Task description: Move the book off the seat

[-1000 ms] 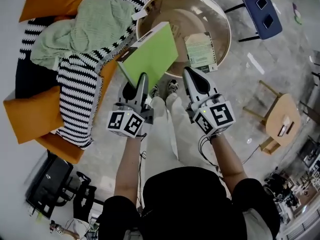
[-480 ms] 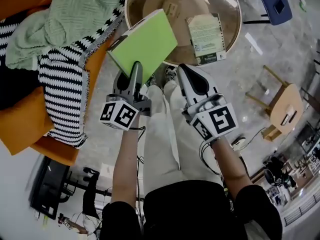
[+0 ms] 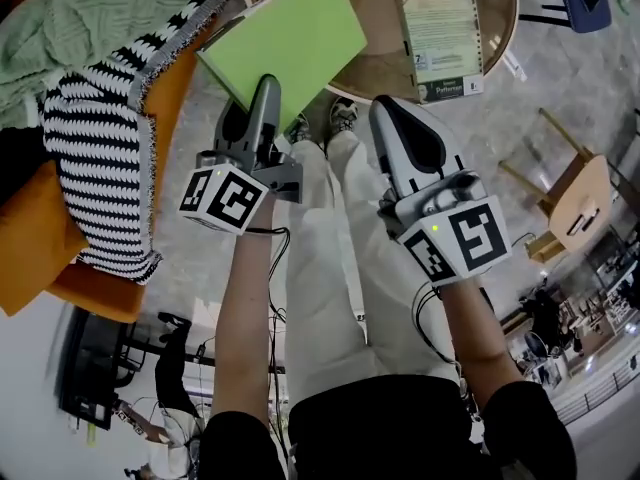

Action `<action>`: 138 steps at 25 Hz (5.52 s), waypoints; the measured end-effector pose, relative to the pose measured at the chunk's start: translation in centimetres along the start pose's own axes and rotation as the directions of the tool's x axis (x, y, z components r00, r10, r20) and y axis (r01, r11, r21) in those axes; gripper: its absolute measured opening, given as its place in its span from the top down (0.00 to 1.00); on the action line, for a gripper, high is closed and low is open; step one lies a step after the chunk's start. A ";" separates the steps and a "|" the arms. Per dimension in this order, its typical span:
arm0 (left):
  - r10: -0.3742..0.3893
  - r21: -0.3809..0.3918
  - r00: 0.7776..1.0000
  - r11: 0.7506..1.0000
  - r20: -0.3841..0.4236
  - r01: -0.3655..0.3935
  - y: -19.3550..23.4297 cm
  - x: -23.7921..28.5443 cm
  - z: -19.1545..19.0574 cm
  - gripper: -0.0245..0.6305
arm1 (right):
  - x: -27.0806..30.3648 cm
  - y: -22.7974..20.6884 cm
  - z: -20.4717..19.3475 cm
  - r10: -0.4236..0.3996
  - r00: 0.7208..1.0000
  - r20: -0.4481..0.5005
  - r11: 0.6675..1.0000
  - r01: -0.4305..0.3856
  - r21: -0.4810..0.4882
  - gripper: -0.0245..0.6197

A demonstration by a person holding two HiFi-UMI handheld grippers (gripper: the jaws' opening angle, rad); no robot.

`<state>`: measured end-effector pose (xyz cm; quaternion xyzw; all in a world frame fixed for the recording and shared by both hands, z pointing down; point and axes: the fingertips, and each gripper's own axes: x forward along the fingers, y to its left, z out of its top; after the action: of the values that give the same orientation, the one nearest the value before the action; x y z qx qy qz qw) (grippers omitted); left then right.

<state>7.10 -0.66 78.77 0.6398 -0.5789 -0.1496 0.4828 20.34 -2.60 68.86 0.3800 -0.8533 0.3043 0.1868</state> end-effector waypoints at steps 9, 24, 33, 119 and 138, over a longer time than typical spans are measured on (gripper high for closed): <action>0.019 -0.052 0.999 0.998 -0.027 -0.020 3.0 0.9 -1.6 0.75 | 1.4 1.4 -0.6 0.033 0.999 -0.018 0.999 -0.034 -0.019 0.94; 0.063 -0.010 0.989 0.998 -0.132 -0.065 5.9 4.2 -3.3 0.71 | 2.4 0.3 -0.6 0.044 0.998 -0.041 0.999 -0.045 -0.031 0.94; 0.132 0.062 0.970 0.991 -0.202 -0.122 8.4 6.6 -3.9 0.61 | 3.0 -0.7 -0.5 0.028 0.999 -0.046 1.000 -0.028 -0.010 0.94; -0.366 0.710 0.920 0.685 0.140 0.165 -37.9 -14.2 12.2 0.95 | -19.0 11.8 21.1 0.151 0.892 0.426 0.986 -0.109 -0.122 0.94; -0.385 0.760 0.904 0.640 0.187 0.115 -47.6 -20.8 17.1 0.95 | -27.3 16.4 30.3 0.204 0.836 0.509 0.974 -0.119 -0.194 0.94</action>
<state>16.70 3.64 25.14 0.8187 -0.5665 -0.0769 0.0548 22.76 0.59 25.07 0.3595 -0.9216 0.1367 -0.0513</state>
